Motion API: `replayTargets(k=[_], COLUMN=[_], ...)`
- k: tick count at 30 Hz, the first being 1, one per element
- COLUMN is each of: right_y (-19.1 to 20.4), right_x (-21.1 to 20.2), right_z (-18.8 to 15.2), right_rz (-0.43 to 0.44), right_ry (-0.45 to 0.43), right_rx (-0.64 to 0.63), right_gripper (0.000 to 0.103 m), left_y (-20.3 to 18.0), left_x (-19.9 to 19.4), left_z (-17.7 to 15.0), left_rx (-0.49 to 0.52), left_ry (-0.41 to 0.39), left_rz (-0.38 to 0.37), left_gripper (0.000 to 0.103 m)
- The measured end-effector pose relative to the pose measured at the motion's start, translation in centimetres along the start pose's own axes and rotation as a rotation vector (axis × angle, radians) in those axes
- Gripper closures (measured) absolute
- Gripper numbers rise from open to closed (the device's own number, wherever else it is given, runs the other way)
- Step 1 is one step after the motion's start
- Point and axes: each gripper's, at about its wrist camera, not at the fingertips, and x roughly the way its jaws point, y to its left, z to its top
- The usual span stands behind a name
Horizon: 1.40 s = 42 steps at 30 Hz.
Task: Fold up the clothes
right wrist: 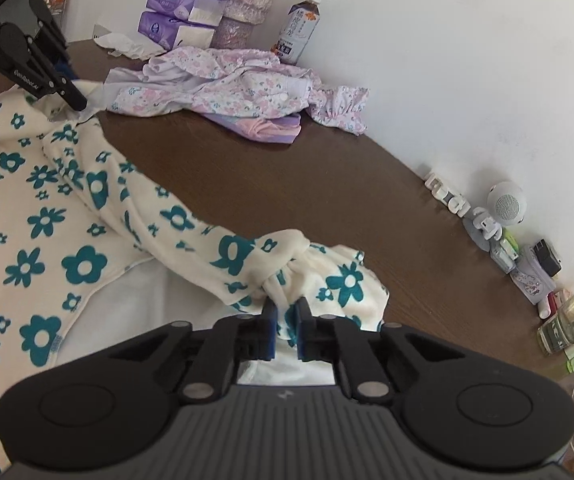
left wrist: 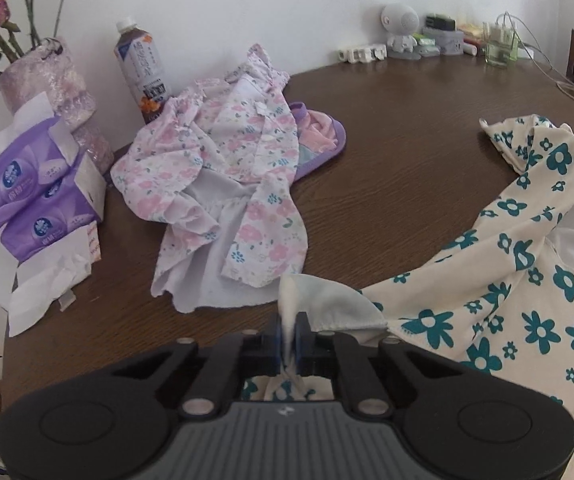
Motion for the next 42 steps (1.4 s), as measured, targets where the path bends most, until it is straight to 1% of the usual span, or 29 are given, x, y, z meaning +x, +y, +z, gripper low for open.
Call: replayTargets(k=[4, 8, 12, 14, 17, 21, 27, 30, 32, 33, 34, 35, 36, 37, 38, 39, 40, 42], right_y=[-1.1, -2.4, -3.3, -3.6, -3.8, -3.5, -3.0, -3.1, -3.3, -3.4, -3.7, -3.9, -4.5, -5.2, -6.0, -6.8, -7.6, -8.7], right_x=[-0.1, 0.5, 3.1, 5.0, 8.5, 12.3, 14.4, 14.7, 14.8, 14.8, 14.7, 14.6, 14.2, 13.8, 12.9, 11.9, 11.0, 8.8], right_z=[1.7, 4.1, 6.3, 7.1, 8.0, 8.4, 7.6, 7.3, 7.3, 7.2, 7.3, 7.3, 7.2, 7.2, 7.0, 6.8, 6.6, 5.7], right_rz=[-0.022, -0.06, -0.07, -0.069, -0.064, -0.044, -0.036, -0.037, -0.032, -0.03, -0.025, -0.019, -0.008, 0.003, 0.017, 0.031, 0.046, 0.061], right_ry=[-0.039, -0.078, -0.07, -0.052, -0.001, 0.05, 0.054, 0.046, 0.04, 0.037, 0.035, 0.033, 0.027, 0.02, -0.001, -0.023, -0.045, -0.076], right_rx=[0.008, -0.002, 0.003, 0.014, 0.025, 0.052, 0.067, 0.071, 0.079, 0.083, 0.097, 0.112, 0.15, 0.19, 0.238, 0.287, 0.335, 0.392], right_gripper=[0.097, 0.098, 0.098, 0.098, 0.098, 0.098, 0.097, 0.097, 0.097, 0.097, 0.095, 0.09, 0.086, 0.074, 0.059, 0.054, 0.052, 0.052], left_y=[0.6, 1.8, 2.7, 2.9, 3.2, 3.4, 3.8, 4.1, 4.4, 4.5, 4.6, 4.7, 4.6, 4.5, 4.5, 4.4, 4.3, 3.9], left_x=[-1.3, -1.9, -2.3, -2.1, -1.8, -0.9, 0.5, 1.3, 1.5, 1.3, 0.9, 0.4, -0.3, -1.0, -1.7, -2.5, -3.2, -4.6], left_z=[0.0, -0.2, -0.6, -0.7, -1.0, -1.2, -1.3, -1.3, -1.2, -1.2, -1.1, -1.1, -1.1, -1.1, -1.2, -1.2, -1.2, -1.6], left_rx=[-0.023, -0.085, -0.137, -0.139, -0.142, -0.151, -0.154, -0.168, -0.185, -0.194, -0.203, -0.21, -0.212, -0.215, -0.217, -0.22, -0.222, -0.223], left_ry=[-0.071, -0.111, -0.136, -0.134, -0.129, -0.113, -0.108, -0.096, -0.092, -0.097, -0.109, -0.122, -0.137, -0.151, -0.166, -0.181, -0.196, -0.212], left_rz=[0.03, 0.102, 0.164, 0.175, 0.191, 0.206, 0.238, 0.235, 0.225, 0.22, 0.214, 0.208, 0.203, 0.197, 0.191, 0.186, 0.18, 0.158], left_gripper=[0.098, 0.099, 0.099, 0.099, 0.099, 0.099, 0.099, 0.098, 0.09, 0.089, 0.085, 0.079, 0.076, 0.067, 0.06, 0.058, 0.056, 0.05])
